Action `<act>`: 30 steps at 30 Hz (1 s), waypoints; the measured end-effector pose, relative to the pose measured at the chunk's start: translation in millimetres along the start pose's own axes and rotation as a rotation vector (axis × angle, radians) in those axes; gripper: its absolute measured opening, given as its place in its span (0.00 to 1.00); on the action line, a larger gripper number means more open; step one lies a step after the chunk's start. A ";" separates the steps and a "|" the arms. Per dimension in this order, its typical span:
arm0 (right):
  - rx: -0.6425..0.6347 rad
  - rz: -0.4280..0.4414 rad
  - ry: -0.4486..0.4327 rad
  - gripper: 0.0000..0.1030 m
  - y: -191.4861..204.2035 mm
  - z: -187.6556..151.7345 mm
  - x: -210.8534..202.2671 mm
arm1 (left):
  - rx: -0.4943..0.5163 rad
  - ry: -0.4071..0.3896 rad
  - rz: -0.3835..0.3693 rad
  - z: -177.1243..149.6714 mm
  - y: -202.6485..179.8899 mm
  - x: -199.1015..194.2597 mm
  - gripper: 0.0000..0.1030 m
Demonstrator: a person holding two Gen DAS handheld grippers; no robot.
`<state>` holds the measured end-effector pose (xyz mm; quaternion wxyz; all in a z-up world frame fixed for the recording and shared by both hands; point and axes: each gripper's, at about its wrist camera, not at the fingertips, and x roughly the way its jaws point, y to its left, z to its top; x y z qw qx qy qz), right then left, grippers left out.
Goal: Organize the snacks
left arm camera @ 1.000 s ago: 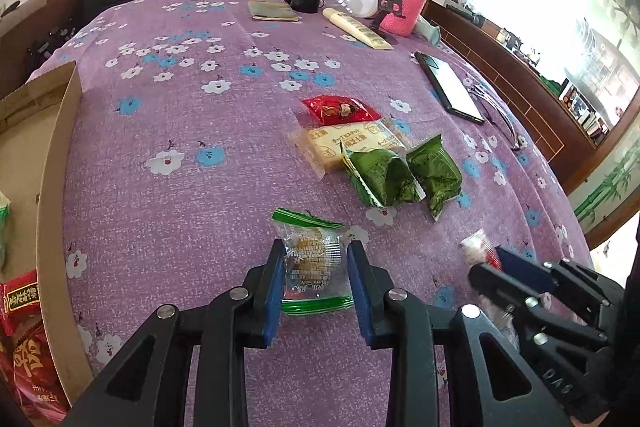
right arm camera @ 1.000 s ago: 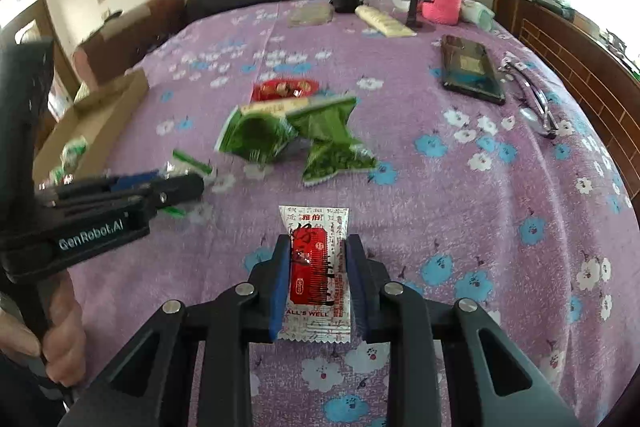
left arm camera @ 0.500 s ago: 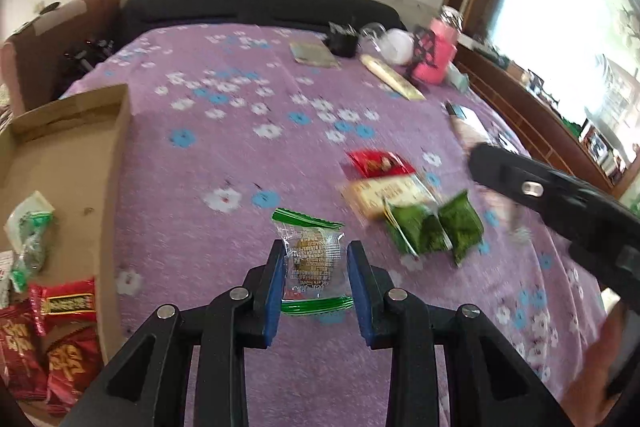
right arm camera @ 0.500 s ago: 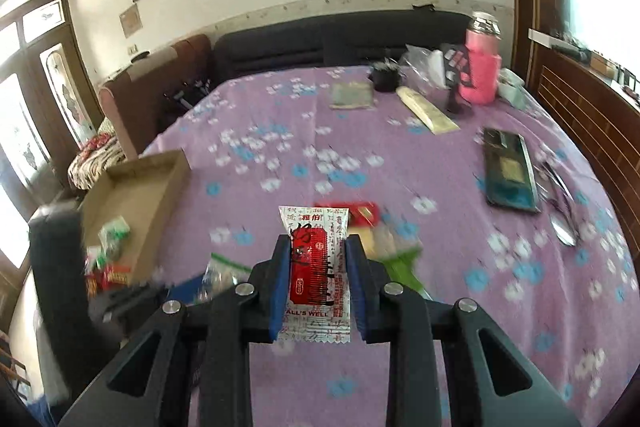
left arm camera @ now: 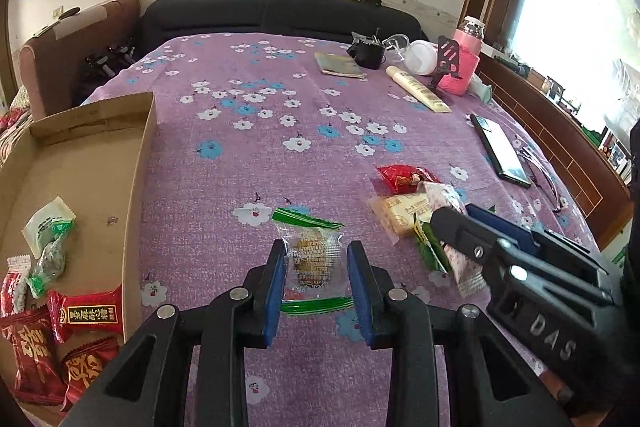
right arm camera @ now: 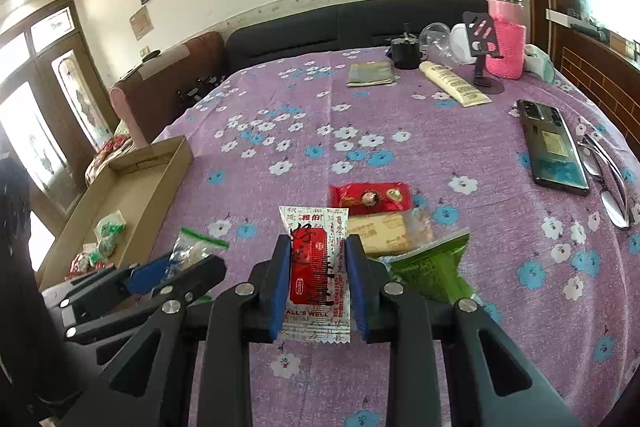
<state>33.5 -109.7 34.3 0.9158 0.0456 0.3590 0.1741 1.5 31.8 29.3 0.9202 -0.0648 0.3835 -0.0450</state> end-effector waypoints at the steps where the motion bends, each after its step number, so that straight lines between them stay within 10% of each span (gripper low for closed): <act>1: -0.010 0.000 0.000 0.25 2.1 -0.8 -0.3 | 0.001 0.002 0.001 -0.1 -0.5 0.6 0.31; 30: 0.050 0.021 0.018 0.25 -14.8 -1.0 3.8 | 0.036 -0.006 0.029 0.7 -5.4 3.6 0.30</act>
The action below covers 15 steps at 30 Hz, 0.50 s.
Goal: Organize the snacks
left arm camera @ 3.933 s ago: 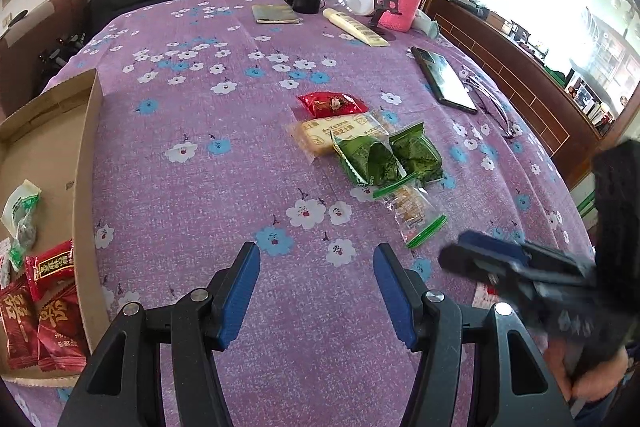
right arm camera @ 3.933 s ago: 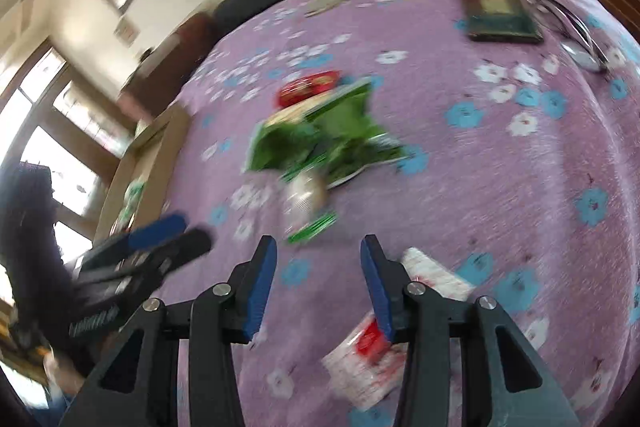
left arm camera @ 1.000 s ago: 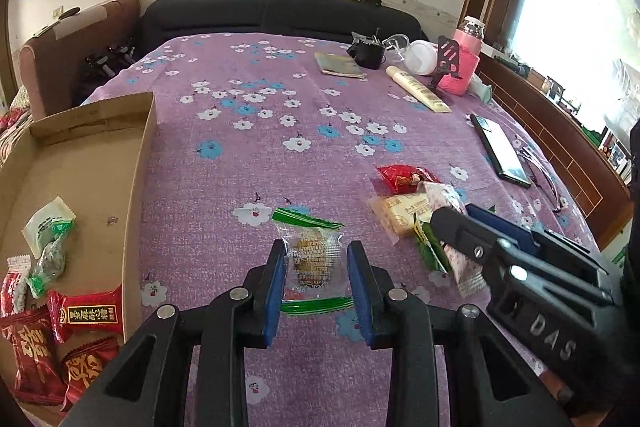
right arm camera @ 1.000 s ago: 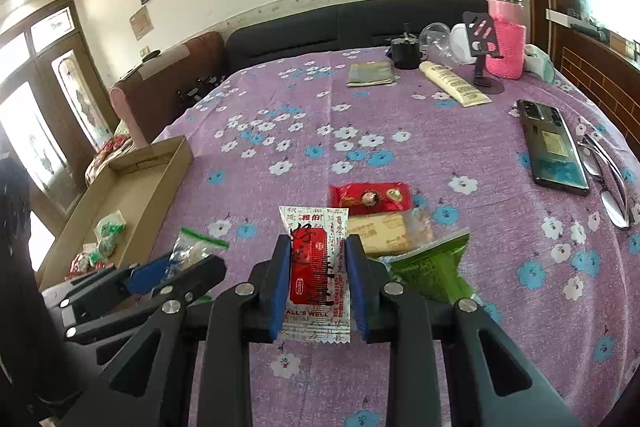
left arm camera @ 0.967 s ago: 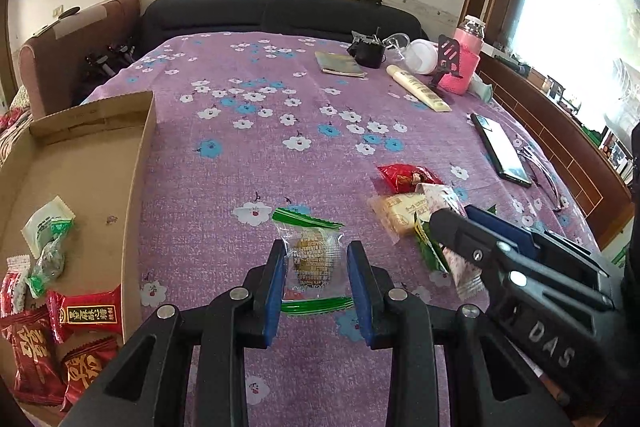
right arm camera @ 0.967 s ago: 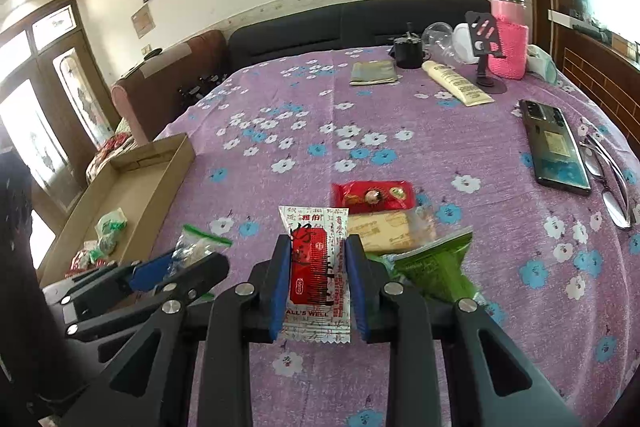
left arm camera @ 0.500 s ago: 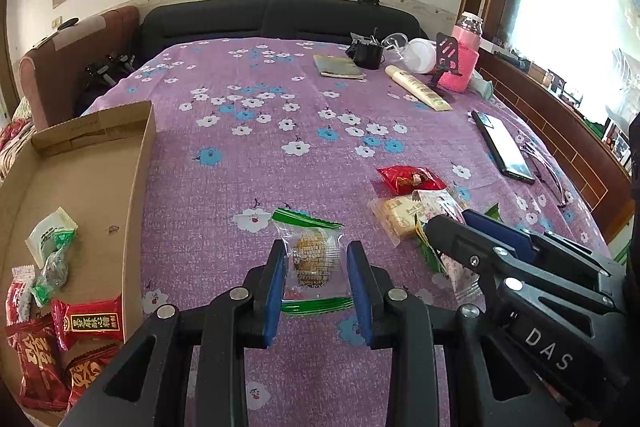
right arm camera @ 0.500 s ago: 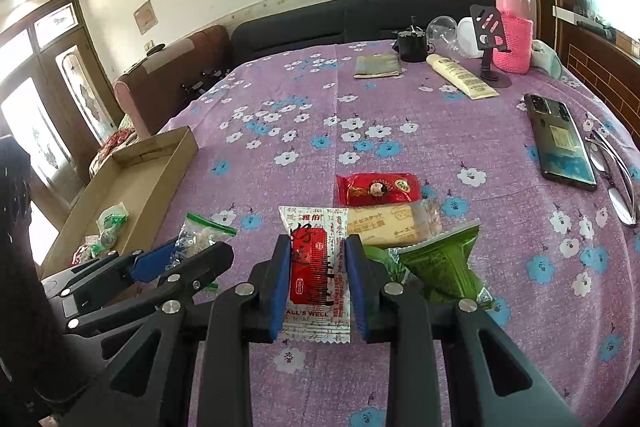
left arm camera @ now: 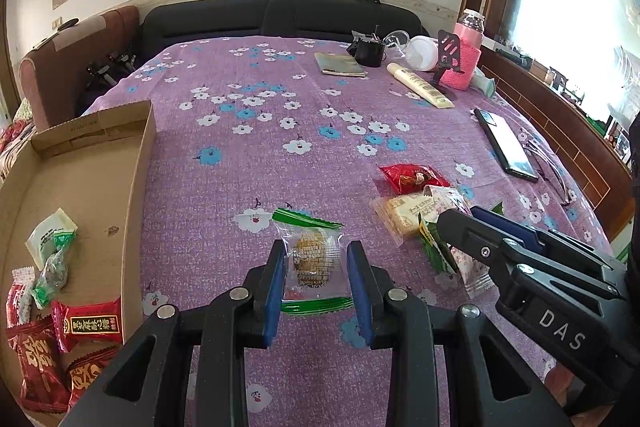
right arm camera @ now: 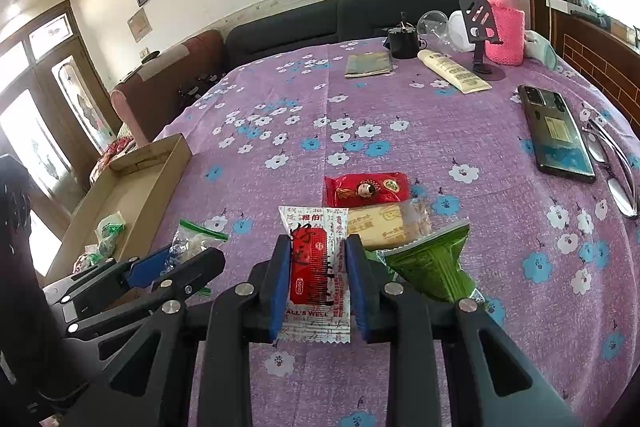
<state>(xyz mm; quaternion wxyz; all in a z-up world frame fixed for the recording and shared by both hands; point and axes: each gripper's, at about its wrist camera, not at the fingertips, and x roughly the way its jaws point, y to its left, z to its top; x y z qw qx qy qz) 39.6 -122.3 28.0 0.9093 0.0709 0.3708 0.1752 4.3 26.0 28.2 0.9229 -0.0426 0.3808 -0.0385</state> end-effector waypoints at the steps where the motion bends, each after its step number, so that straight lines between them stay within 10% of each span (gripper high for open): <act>1: 0.001 0.002 0.000 0.25 -0.4 0.1 0.0 | -0.002 0.000 0.000 0.0 0.3 -0.2 0.30; 15: 0.012 0.021 -0.020 0.25 -1.0 1.4 -3.1 | -0.020 -0.019 -0.009 0.4 2.8 -6.3 0.30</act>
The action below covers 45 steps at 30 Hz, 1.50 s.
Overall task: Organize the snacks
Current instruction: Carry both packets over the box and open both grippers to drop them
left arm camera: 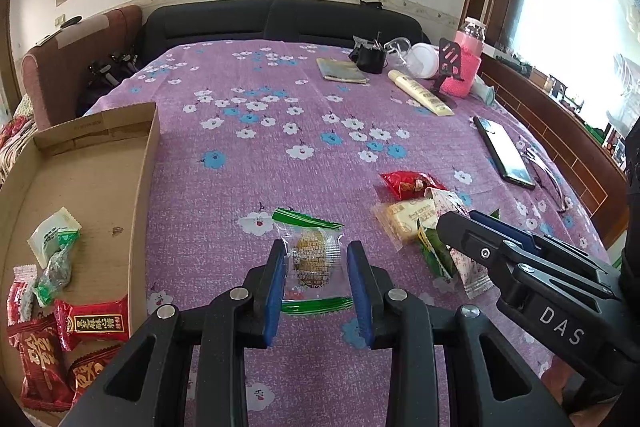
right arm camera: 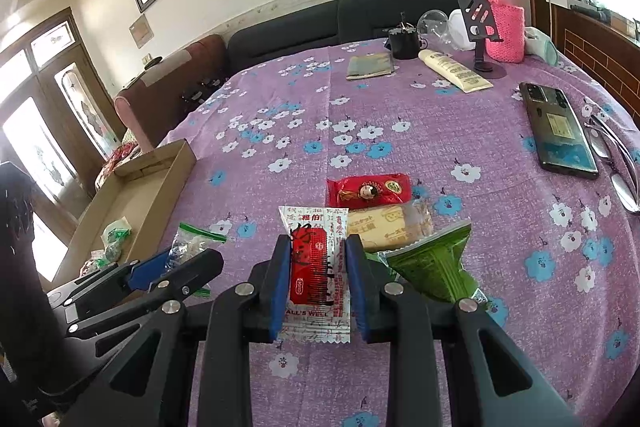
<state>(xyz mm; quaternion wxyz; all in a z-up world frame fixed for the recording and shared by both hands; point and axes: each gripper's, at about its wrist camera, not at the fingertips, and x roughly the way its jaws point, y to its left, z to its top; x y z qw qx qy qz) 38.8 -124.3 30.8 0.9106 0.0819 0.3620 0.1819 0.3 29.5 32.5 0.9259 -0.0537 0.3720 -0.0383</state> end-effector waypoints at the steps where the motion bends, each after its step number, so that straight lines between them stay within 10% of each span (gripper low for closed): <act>1: 0.001 0.000 -0.007 0.25 0.6 0.6 -0.7 | -0.007 -0.004 -0.001 0.0 1.0 -1.2 0.30; 22: -0.042 0.069 -0.030 0.25 73.6 -1.1 -41.6 | -0.195 -0.116 -0.037 7.4 92.9 -78.7 0.31; 33: -0.213 0.190 0.086 0.26 168.3 -11.6 -4.9 | -0.334 -0.087 0.122 -27.3 191.2 -89.3 0.31; 45: -0.325 0.211 0.184 0.26 224.0 -34.4 44.8 | -0.357 -0.046 0.127 -39.8 210.3 -76.2 0.31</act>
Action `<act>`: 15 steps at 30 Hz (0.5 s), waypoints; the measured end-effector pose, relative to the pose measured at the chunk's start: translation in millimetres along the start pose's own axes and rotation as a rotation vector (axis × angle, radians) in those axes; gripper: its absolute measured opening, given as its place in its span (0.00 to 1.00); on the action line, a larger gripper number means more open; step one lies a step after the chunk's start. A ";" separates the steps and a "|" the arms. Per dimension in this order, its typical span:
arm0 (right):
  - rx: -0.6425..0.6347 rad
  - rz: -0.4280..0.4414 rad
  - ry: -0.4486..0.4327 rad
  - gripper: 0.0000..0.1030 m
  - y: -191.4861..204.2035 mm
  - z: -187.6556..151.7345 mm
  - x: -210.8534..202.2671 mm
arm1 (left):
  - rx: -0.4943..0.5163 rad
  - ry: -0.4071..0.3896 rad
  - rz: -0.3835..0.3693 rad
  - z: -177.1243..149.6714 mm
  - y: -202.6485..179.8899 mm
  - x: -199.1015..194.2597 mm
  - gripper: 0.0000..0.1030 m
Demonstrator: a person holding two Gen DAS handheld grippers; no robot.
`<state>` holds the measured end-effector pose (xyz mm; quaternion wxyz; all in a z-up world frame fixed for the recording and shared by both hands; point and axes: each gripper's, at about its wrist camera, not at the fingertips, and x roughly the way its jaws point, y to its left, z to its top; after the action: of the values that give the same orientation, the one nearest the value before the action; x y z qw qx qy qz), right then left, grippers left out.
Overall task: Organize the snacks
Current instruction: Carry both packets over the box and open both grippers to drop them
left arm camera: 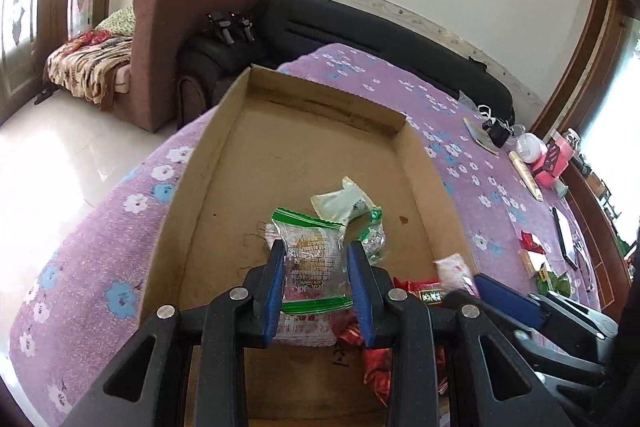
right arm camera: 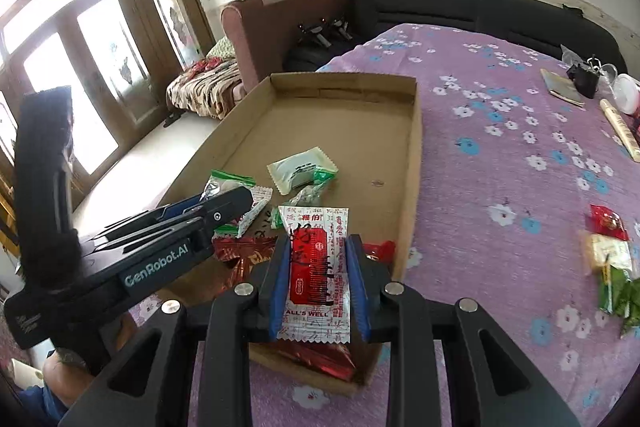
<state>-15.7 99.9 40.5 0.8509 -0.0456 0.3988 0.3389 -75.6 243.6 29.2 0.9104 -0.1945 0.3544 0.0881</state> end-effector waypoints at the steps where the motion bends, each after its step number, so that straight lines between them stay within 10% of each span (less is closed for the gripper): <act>1: -0.001 -0.002 0.002 0.26 0.7 0.0 2.9 | 0.000 0.003 0.002 0.2 -0.5 1.1 0.31; 15: 0.013 0.019 0.008 0.27 -5.0 -5.9 13.6 | 0.029 -0.005 0.027 -1.0 -6.5 2.3 0.31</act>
<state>-10.3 101.4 26.0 0.8463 -0.0376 0.4050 0.3440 -72.6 237.3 28.9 0.9127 -0.1762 0.3561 0.0958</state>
